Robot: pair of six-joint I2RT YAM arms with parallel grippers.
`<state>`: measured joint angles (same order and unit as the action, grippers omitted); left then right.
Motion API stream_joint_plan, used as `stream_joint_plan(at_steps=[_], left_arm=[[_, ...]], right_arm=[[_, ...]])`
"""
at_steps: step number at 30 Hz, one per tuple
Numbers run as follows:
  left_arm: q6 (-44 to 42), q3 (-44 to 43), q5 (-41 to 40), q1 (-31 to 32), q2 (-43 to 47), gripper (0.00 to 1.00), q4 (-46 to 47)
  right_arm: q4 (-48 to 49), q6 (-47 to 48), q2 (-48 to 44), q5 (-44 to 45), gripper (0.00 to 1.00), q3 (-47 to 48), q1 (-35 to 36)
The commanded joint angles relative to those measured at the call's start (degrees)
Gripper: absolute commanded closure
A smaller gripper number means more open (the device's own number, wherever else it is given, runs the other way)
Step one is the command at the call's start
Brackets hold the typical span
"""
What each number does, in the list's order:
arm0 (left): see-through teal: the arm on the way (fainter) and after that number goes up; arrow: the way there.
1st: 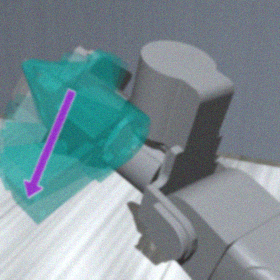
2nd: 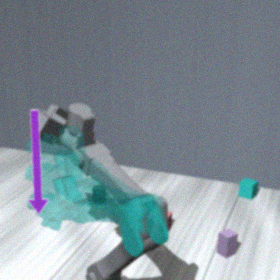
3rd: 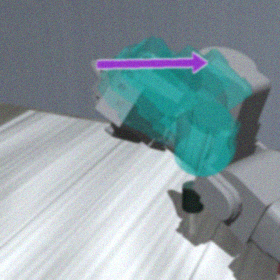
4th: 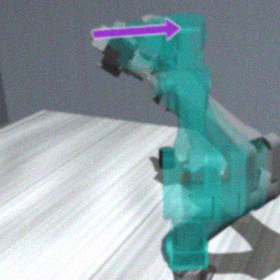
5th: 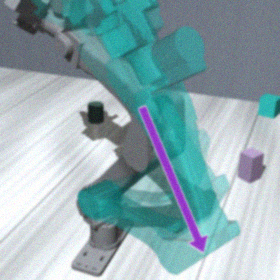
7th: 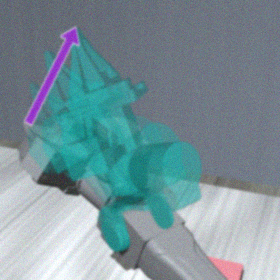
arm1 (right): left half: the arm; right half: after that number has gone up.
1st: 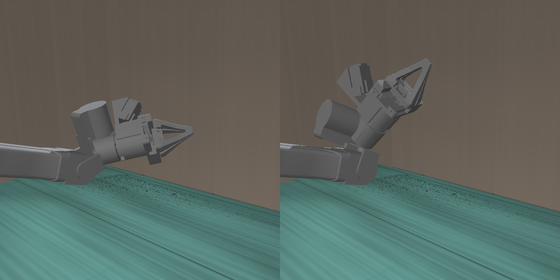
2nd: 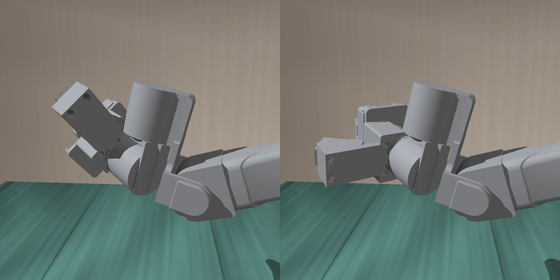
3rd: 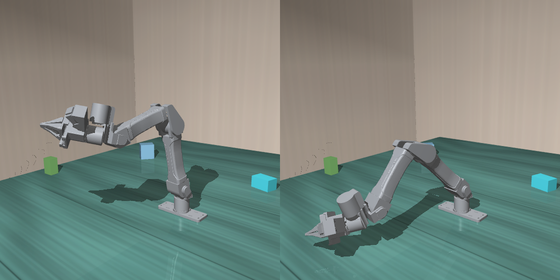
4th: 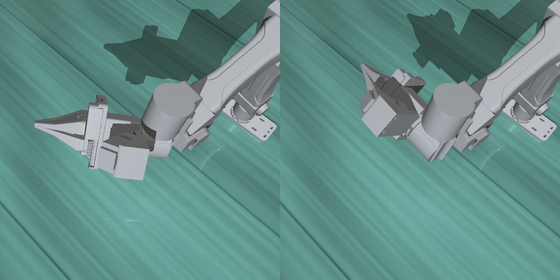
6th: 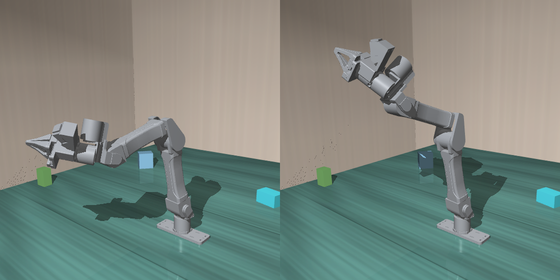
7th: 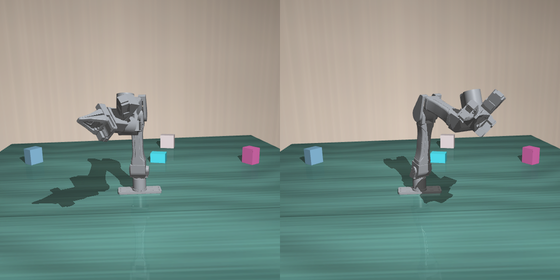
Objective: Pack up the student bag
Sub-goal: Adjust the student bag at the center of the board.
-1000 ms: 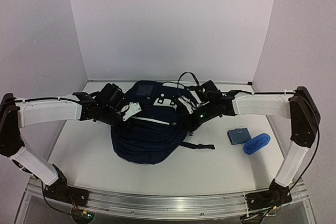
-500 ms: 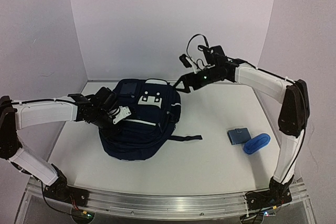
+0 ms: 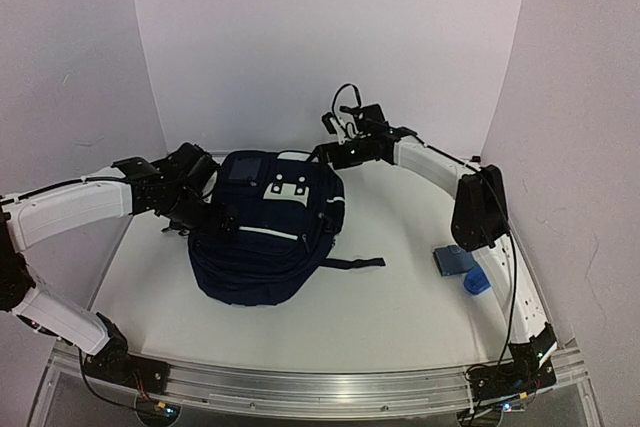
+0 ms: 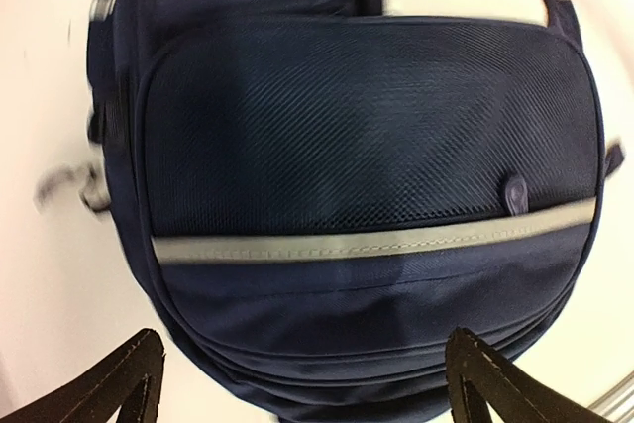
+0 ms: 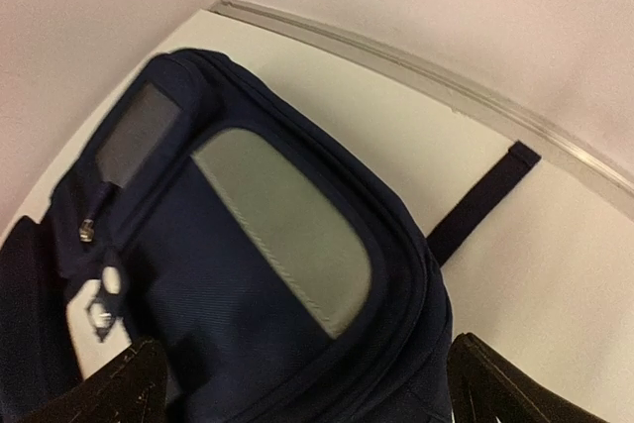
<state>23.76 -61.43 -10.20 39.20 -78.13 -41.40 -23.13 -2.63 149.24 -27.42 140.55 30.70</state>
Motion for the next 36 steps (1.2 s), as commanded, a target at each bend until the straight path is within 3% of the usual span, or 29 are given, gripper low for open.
stream_joint_plan(at_steps=[1,5,10,14,17,23,25,28,32,36], left_arm=[[22.0,3.0,1.6,-0.1,0.9,0.00,-2.1],[29.7,6.9,2.6,-0.4,1.0,0.00,0.7],[31.6,7.0,4.3,-2.2,-5.1,0.00,2.0],[27.6,4.5,7.2,-6.2,-10.0,0.01,6.4],[22.3,-0.1,8.3,-10.6,-14.5,0.02,8.1],[10.9,-14.5,12.3,-18.8,-24.9,0.01,6.1],[6.2,-20.8,11.9,-19.7,-26.9,0.00,2.8],[1.4,-27.1,10.6,-19.8,-27.7,0.00,-2.2],[-0.1,-28.2,12.0,-19.6,-24.7,0.00,-4.8],[2.6,-24.5,16.1,-18.2,-20.9,0.00,-6.1]], right_arm=[[4.2,-3.4,2.7,1.2,0.05,3.5,-0.5],[4.3,-5.2,-0.1,-2.3,0.22,-5.4,-0.4],[4.4,-6.9,-10.4,-8.5,0.62,-28.1,-0.5],[6.6,-9.6,-21.1,-12.6,0.72,-45.3,-0.5],[10.3,-14.2,-28.9,-14.8,0.72,-57.1,0.0],[11.9,-13.3,-42.6,-17.5,0.63,-70.7,7.4],[10.7,-11.8,-46.1,-17.3,0.51,-72.3,7.7],[3.4,-5.5,-50.9,-17.0,0.31,-71.3,6.4],[-1.1,-1.3,-55.3,-13.3,0.08,-67.4,3.4],[-1.3,-1.2,-49.1,-9.5,0.03,-58.8,2.0]])
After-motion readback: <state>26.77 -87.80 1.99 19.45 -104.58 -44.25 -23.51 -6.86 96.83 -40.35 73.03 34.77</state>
